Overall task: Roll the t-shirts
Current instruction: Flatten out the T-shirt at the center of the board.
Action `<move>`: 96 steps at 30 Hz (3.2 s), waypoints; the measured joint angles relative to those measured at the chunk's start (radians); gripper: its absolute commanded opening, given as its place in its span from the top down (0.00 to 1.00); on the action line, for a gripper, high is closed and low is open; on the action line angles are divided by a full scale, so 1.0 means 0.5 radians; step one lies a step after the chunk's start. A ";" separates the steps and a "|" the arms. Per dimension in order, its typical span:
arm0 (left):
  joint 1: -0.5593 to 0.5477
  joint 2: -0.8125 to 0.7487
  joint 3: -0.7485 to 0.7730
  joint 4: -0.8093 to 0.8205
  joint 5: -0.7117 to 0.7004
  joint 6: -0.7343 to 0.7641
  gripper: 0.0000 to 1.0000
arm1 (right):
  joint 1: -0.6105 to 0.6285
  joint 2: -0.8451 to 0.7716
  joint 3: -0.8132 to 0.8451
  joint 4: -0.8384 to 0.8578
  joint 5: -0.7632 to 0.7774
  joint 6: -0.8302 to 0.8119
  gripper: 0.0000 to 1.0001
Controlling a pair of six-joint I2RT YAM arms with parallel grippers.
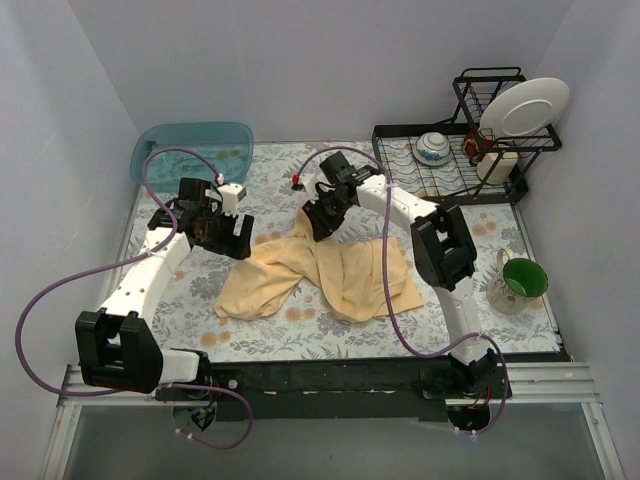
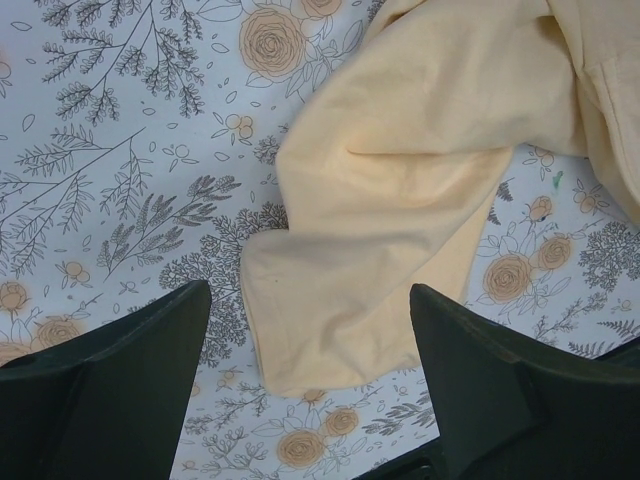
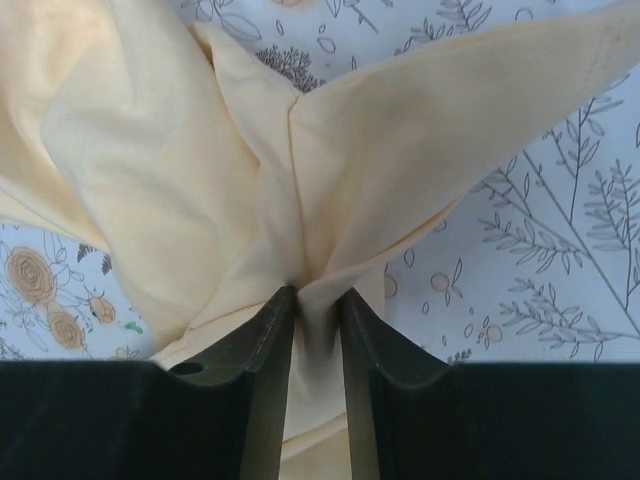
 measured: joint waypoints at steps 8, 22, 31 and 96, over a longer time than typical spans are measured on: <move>0.001 0.049 0.000 0.020 0.162 -0.002 0.20 | 0.006 -0.458 -0.361 -0.076 0.043 -0.182 0.81; 0.001 0.172 0.002 0.060 0.365 -0.021 0.21 | 0.188 -1.463 -1.424 -0.149 0.066 -0.664 0.53; 0.001 0.289 0.027 0.083 0.352 -0.114 0.20 | 0.217 -0.996 -1.012 0.084 0.041 -0.365 0.38; 0.274 0.310 0.147 0.146 0.496 -0.225 0.20 | 0.477 -2.311 -1.753 -0.684 0.623 -1.557 0.67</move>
